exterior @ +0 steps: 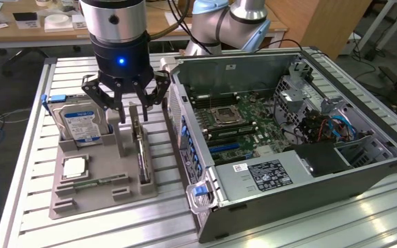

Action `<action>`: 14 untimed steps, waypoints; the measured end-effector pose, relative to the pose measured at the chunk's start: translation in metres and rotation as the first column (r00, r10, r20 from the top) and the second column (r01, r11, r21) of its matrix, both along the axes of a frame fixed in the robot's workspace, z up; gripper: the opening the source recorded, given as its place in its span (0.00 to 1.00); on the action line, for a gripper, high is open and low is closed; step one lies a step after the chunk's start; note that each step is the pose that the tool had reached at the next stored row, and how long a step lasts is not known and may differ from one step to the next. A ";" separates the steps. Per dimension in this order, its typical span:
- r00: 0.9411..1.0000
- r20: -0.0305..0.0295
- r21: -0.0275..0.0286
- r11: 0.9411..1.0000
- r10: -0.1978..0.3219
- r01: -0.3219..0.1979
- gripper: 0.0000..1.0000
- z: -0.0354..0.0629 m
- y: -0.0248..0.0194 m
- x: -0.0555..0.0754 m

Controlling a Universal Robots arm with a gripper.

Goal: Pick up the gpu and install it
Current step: 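Pick up the gpu and move the gpu toward the slot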

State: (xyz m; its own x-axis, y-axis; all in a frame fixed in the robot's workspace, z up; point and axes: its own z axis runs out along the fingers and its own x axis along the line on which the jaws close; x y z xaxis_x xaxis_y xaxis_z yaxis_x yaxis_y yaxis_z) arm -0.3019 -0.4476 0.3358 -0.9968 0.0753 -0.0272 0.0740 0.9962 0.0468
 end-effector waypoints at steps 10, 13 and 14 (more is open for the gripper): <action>1.000 0.000 0.000 1.000 0.000 0.000 0.47 -0.0103 0.0000 0.000; 1.000 0.000 0.000 1.000 0.000 0.000 0.47 -0.0108 0.0000 0.000; 1.000 0.000 0.000 1.000 0.000 0.000 0.47 -0.0109 0.0000 0.000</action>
